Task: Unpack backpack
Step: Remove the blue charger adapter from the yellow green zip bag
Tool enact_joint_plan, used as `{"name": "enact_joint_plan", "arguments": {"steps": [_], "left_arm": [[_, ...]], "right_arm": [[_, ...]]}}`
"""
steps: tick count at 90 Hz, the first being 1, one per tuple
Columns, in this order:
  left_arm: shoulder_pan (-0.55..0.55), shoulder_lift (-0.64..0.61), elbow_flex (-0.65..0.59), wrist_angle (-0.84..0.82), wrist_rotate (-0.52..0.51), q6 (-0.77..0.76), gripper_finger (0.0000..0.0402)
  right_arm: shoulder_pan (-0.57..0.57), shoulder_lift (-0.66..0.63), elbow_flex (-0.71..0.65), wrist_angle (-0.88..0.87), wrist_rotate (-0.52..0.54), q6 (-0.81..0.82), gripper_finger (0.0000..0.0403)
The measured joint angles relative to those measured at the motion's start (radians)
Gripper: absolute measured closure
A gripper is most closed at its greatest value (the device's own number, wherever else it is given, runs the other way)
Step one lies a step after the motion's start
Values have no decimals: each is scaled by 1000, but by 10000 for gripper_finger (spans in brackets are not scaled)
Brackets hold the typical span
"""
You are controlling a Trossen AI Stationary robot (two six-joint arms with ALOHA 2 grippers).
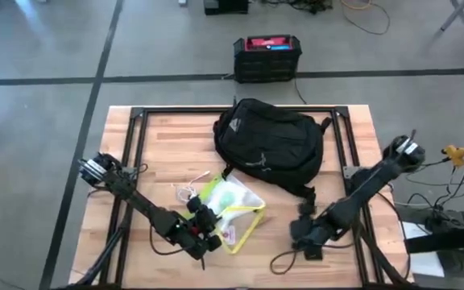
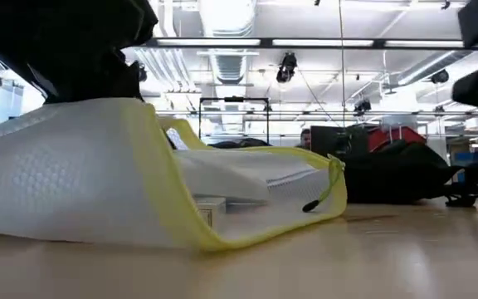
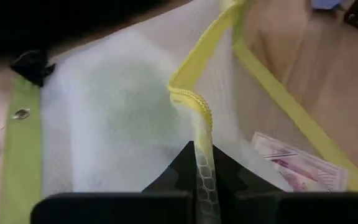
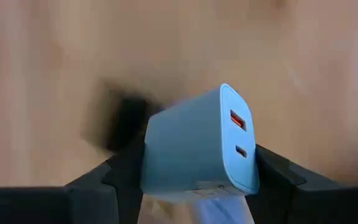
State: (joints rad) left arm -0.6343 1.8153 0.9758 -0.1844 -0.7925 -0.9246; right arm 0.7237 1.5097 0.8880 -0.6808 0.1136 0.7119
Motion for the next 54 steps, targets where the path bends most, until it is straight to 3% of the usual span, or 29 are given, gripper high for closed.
{"name": "enact_joint_plan", "arguments": {"steps": [23,54], "left_arm": [[0,-4,5,4,24,4,402],[0,-11,5,13,17,25,402]], "right_arm": [[22,17,-35,13,-185,52,201],[14,16,-32,-56,-205,47,138]]}}
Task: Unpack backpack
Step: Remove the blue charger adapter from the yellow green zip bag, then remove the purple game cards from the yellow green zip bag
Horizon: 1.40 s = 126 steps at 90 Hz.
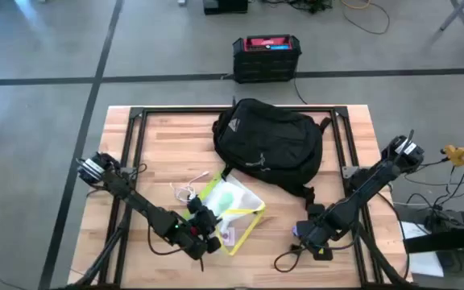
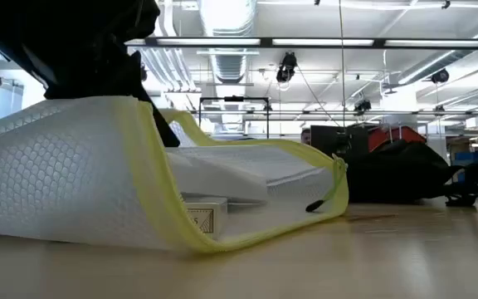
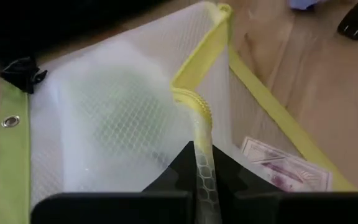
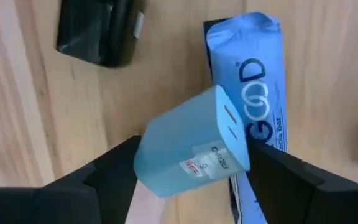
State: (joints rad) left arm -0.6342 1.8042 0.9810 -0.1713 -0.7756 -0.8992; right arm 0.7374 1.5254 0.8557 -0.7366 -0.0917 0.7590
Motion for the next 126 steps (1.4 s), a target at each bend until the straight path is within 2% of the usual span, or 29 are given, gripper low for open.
{"name": "enact_joint_plan", "arguments": {"steps": [13,23,28,39,46,53,68,75,91,126], "left_arm": [[0,-3,0,4,1,12,402],[0,-4,0,13,1,29,402],[0,-5,0,20,0,31,402],[0,-5,0,33,-3,25,402],[0,-6,-1,33,-7,17,402],[0,-6,-2,33,-10,16,402],[2,-6,-2,32,-13,16,402],[2,-6,-2,32,-12,16,402],[2,-6,-2,29,-1,15,402],[8,-6,-2,27,-2,0,402]], "right_arm": [[-8,-3,41,-68,-47,-2,116],[-21,-3,90,-77,-32,-46,105],[-28,-3,115,-69,36,-83,102],[-43,7,133,41,267,-191,102],[-61,25,127,209,381,-255,105],[-84,61,119,427,433,-341,105],[-131,204,115,888,433,-500,97],[-156,282,122,1003,430,-506,92],[-194,382,165,1020,437,-505,76],[-205,433,221,1034,432,-542,34]]}}
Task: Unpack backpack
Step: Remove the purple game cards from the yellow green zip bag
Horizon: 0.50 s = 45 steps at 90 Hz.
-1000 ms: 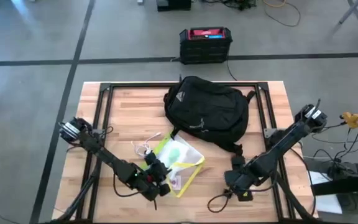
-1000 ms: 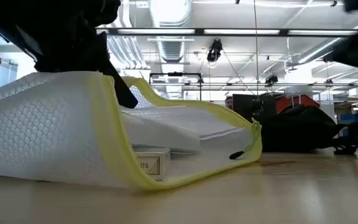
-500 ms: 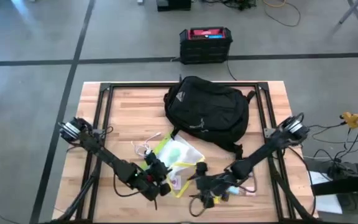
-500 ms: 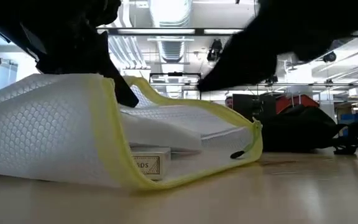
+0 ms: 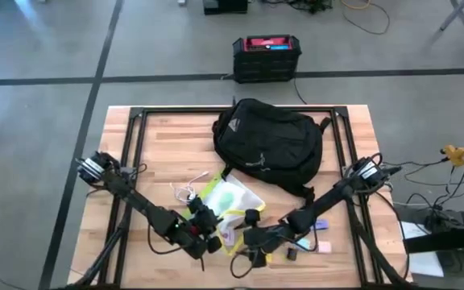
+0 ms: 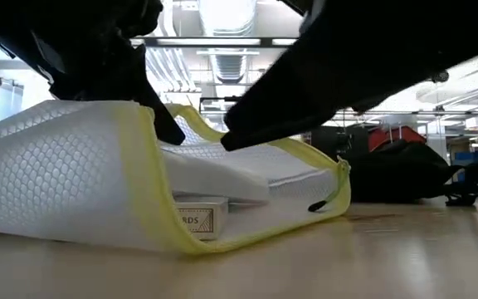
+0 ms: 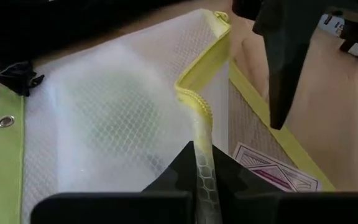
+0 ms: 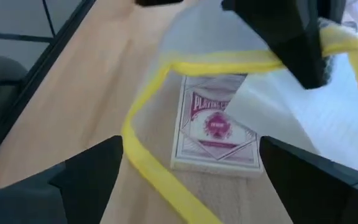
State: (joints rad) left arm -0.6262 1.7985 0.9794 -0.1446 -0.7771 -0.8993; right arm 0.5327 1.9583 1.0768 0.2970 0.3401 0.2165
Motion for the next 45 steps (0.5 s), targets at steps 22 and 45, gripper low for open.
{"name": "enact_joint_plan", "arguments": {"steps": [22,45], "left_arm": [[18,0,0,-6,-21,-8,402],[54,0,0,-9,-23,-8,402]], "right_arm": [[1,0,4,0,0,20,15],[-20,0,8,-5,0,7,3]]}}
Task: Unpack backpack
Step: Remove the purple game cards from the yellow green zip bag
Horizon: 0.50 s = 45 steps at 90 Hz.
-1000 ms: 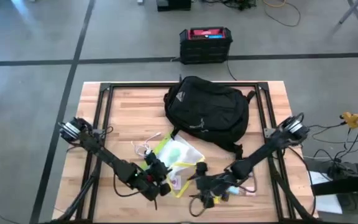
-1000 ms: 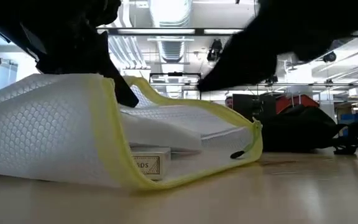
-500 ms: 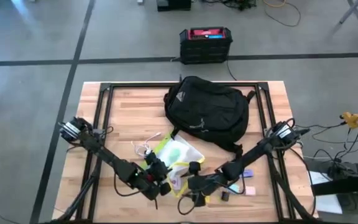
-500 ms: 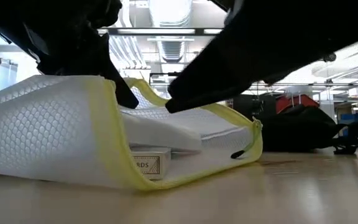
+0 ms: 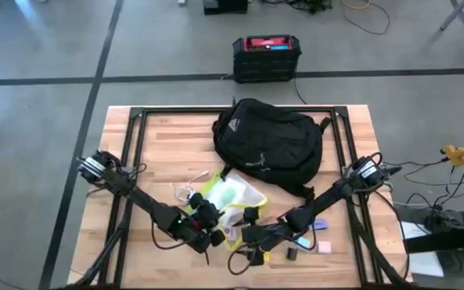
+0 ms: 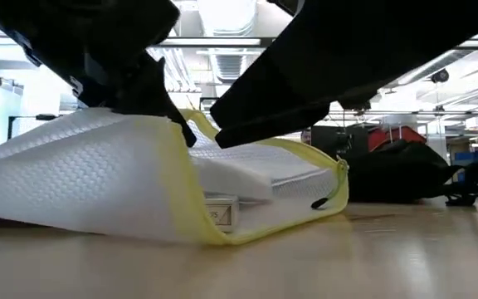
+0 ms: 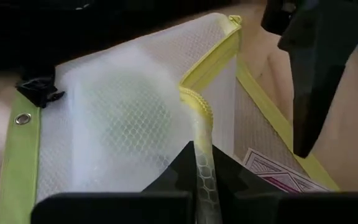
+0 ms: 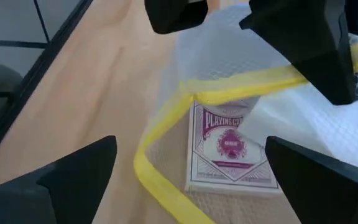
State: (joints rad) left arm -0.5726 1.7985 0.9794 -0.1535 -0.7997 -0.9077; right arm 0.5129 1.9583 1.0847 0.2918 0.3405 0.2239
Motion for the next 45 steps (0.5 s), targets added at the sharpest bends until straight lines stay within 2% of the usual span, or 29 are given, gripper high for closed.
{"name": "enact_joint_plan", "arguments": {"steps": [45], "left_arm": [[7,0,0,-12,5,-3,402]], "right_arm": [[-26,0,0,-48,-9,-16,3]]}}
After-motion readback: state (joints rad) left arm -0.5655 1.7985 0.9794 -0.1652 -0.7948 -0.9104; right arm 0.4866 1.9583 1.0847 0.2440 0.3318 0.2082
